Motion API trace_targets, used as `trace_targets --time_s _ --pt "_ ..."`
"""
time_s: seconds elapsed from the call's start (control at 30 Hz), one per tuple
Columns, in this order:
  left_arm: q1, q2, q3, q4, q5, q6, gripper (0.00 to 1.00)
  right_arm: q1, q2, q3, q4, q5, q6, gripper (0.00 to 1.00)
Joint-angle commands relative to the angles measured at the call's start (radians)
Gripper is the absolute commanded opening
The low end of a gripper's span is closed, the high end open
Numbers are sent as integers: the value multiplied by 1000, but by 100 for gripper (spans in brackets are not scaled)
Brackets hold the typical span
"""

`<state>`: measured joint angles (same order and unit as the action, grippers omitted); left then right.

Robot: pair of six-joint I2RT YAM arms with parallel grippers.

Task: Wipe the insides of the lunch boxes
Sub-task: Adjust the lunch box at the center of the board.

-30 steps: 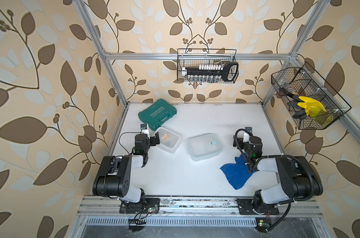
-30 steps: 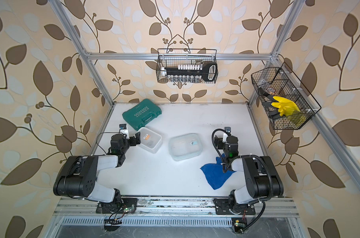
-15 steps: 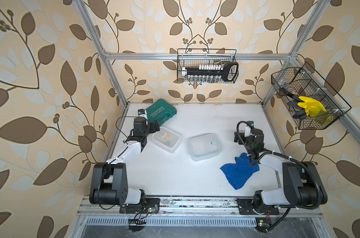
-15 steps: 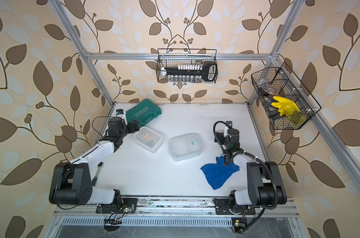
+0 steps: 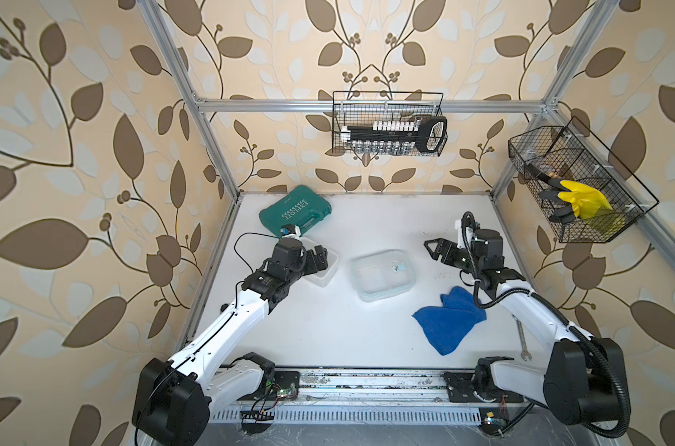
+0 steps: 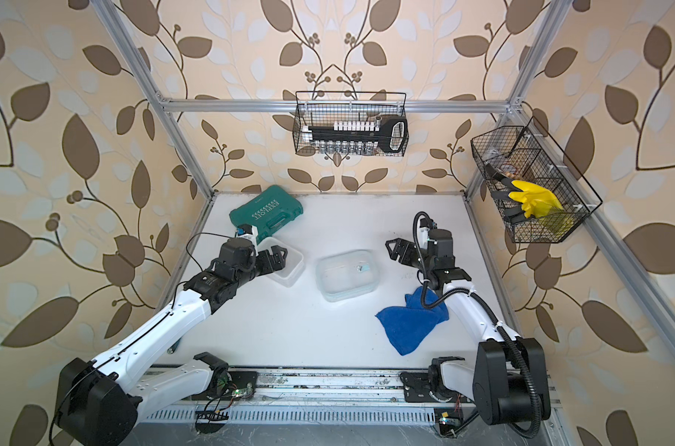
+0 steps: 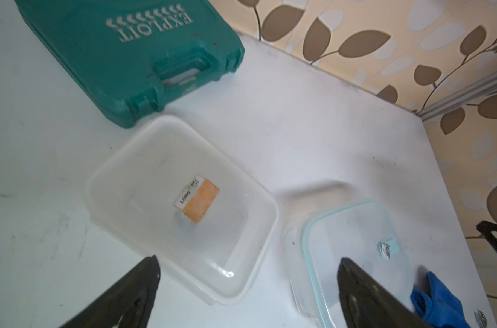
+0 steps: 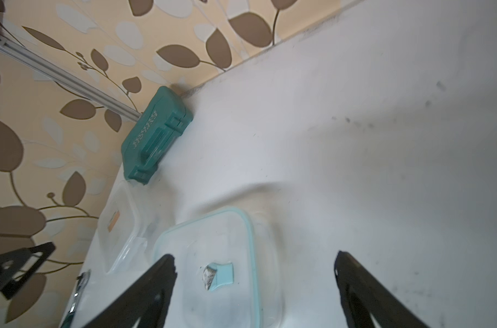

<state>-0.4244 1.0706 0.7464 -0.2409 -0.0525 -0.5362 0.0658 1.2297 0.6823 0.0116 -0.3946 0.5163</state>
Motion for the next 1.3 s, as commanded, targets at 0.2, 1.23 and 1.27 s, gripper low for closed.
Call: trace_targets --time_s 0.2,1.23,1.27 --pt "-221 19 -70 -3 -8 -199 99 118 21 -169 158 -70 261 84" --pt "-293 530 216 173 8 -126 99 209 -16 -320 293 133 343 79" --pt "-293 529 216 168 13 -133 99 209 -49 -300 215 180 298 80"
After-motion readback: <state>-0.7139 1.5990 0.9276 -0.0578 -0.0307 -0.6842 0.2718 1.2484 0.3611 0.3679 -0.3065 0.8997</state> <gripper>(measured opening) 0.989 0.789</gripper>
